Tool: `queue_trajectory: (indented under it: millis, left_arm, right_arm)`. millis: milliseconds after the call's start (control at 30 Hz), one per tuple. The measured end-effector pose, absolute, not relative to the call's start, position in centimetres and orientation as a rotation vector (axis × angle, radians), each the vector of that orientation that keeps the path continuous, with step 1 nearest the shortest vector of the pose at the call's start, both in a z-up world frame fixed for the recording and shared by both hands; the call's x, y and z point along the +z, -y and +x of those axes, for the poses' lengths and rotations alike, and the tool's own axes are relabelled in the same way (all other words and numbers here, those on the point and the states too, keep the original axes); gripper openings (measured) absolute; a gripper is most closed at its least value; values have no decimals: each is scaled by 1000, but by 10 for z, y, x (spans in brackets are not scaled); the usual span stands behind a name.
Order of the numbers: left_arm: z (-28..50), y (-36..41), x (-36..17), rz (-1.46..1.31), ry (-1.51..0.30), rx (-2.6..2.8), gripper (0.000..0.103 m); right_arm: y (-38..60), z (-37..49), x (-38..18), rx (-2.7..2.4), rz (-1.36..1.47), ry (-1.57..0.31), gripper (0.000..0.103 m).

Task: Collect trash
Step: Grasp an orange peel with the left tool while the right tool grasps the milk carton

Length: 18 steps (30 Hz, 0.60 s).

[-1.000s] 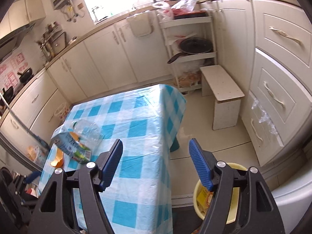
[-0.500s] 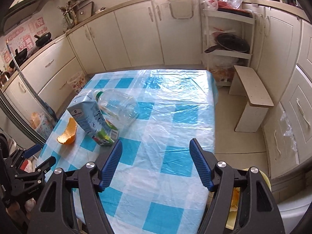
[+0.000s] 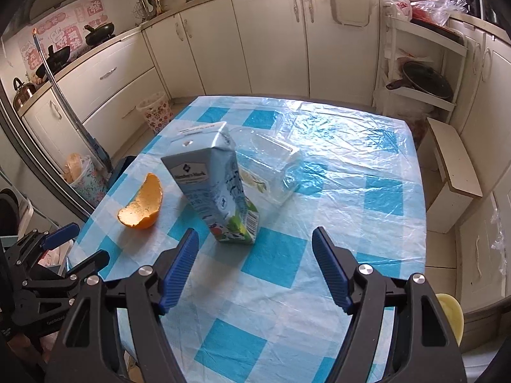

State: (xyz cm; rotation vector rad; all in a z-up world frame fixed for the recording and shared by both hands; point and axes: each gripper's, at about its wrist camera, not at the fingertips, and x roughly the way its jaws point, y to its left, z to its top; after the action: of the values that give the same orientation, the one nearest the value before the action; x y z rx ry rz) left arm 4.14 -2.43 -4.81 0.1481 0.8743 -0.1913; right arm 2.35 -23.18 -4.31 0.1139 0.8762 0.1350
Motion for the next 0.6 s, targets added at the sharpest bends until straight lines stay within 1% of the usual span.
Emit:
queue_trajectory:
  millis: [600]
  left_arm:
    - [48, 3, -52, 99, -905, -145, 74]
  right_arm:
    - [211, 35, -49, 150, 105, -882, 72]
